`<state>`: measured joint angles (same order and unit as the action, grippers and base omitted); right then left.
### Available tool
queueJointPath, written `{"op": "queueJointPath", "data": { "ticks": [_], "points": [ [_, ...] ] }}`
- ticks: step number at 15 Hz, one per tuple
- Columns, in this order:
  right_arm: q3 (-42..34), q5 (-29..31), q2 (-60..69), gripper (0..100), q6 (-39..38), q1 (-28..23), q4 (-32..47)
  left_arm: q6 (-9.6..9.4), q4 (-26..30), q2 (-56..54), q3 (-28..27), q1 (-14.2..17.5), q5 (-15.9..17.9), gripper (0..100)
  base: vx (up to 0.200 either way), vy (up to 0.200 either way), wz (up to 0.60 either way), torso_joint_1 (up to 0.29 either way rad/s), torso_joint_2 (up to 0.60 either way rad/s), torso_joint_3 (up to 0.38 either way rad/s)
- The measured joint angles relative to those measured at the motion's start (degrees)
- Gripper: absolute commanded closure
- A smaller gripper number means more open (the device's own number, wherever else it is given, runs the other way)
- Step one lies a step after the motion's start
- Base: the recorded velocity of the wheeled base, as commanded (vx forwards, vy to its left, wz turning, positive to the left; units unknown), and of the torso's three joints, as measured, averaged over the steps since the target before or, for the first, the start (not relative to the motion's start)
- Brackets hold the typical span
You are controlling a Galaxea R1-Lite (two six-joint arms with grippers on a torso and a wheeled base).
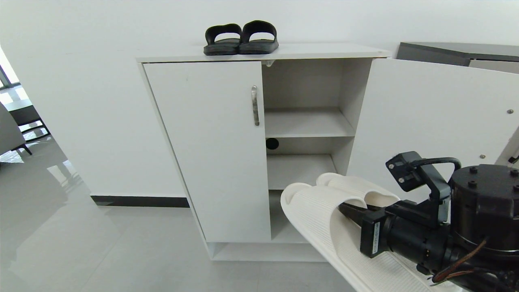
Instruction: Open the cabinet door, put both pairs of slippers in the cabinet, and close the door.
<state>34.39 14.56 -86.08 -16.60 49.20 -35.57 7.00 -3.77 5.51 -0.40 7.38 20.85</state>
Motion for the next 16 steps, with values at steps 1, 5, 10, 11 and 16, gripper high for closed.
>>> {"op": "queueJointPath", "data": {
  "ticks": [1, 5, 10, 11, 16],
  "points": [
    [-0.07, -0.33, -0.06, 100, 0.0, 0.0, 0.0, 2.61, 0.13, -0.26, 0.18, -0.22, 2.69, 100, 0.0, 0.0, 0.0, 0.0, 0.0, 0.0],
    [-0.29, -1.45, -0.41, 100, 0.07, 0.07, -0.09, 1.48, 0.1, -0.56, 0.29, -2.83, 8.37, 100, 0.0, 0.0, 0.0, 0.0, 0.0, 0.0],
    [-0.44, -1.43, -0.69, 100, 0.02, 0.07, -0.22, 3.38, 0.02, -0.85, 0.33, -6.5, -0.88, 100, 0.0, 0.0, 0.0, 0.0, 0.0, 0.0],
    [-0.44, -1.39, -0.68, 100, 0.05, 0.07, -0.23, 2.26, -0.02, -1.33, 0.35, -6.23, -10.07, 100, 0.0, 0.0, 0.0, 0.0, 0.0, 0.0],
    [-0.46, -1.37, -0.66, 100, 0.07, 0.07, -0.28, -8.89, 3.82, -4.35, 0.4, -7.02, -17.96, 100, 0.0, 0.0, 0.0, 0.0, 0.0, 0.0]
  ]
}}
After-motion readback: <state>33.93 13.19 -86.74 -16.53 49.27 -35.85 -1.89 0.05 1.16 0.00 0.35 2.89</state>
